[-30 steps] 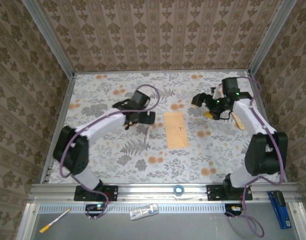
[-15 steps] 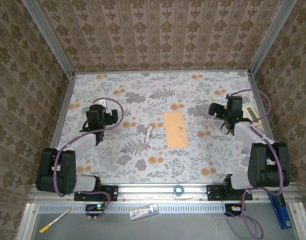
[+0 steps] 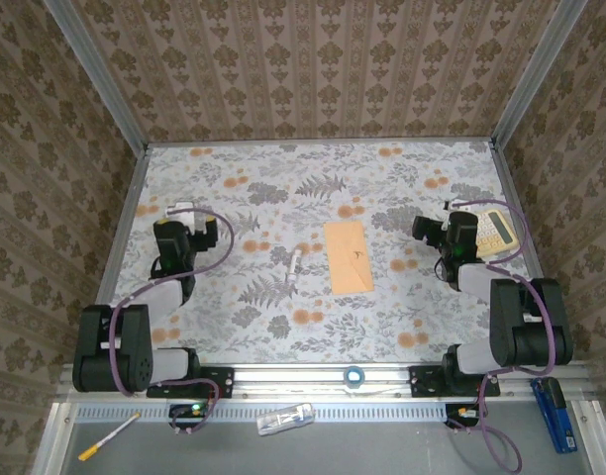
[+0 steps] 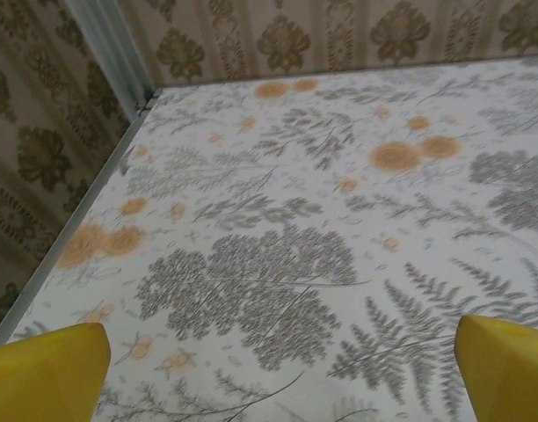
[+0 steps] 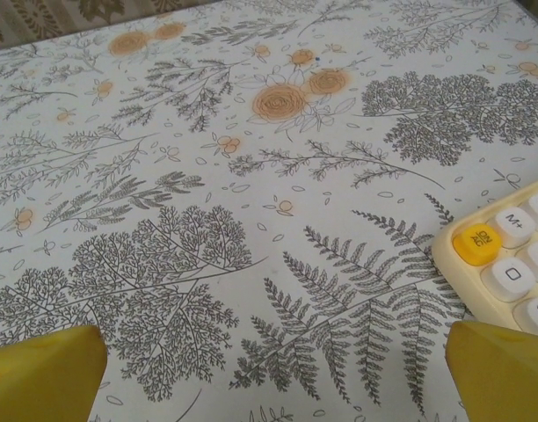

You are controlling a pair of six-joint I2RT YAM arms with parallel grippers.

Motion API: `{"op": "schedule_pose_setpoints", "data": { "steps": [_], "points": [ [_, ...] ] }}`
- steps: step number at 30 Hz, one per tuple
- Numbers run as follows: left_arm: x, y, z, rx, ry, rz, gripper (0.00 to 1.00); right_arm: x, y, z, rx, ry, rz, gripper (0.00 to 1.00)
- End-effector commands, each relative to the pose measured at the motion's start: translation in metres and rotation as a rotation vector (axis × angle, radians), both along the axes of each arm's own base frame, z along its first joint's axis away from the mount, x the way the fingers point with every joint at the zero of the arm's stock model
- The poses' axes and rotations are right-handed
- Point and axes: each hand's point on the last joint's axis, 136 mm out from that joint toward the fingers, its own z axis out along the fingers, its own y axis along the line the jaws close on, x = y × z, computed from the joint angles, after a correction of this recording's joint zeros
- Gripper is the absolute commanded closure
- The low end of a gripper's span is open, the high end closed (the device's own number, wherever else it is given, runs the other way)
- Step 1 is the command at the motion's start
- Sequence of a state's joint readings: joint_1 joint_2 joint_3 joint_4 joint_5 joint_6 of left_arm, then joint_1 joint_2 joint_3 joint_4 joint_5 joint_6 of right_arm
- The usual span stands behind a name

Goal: Place the letter into the envelope and seal it

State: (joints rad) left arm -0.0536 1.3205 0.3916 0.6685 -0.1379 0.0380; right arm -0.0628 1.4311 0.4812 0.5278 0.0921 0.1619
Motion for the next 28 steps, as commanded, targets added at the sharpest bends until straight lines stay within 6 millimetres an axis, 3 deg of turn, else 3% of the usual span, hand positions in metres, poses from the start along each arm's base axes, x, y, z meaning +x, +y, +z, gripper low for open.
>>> {"op": "schedule_pose_setpoints", "data": {
  "steps": [1, 5, 11, 28],
  "points": [
    [0.01, 0.004, -0.01, -0.019, -0.072, -0.019, 0.0, 0.013, 0.003, 0.018, -0.029, -0.091, 0.028, 0.0],
    [0.014, 0.004, -0.03, -0.033, -0.016, -0.009, 0.0, 0.01, 0.007, 0.019, -0.039, -0.11, 0.044, 0.0],
    [0.021, -0.007, -0.03, -0.006, -0.008, -0.07, 0.0, 0.012, 0.024, 0.01, -0.138, -0.178, 0.075, 0.0],
    [0.021, -0.007, -0.029, -0.003, -0.013, -0.073, 0.0, 0.007, 0.017, 0.009, -0.16, -0.153, 0.008, 0.0]
  ]
}}
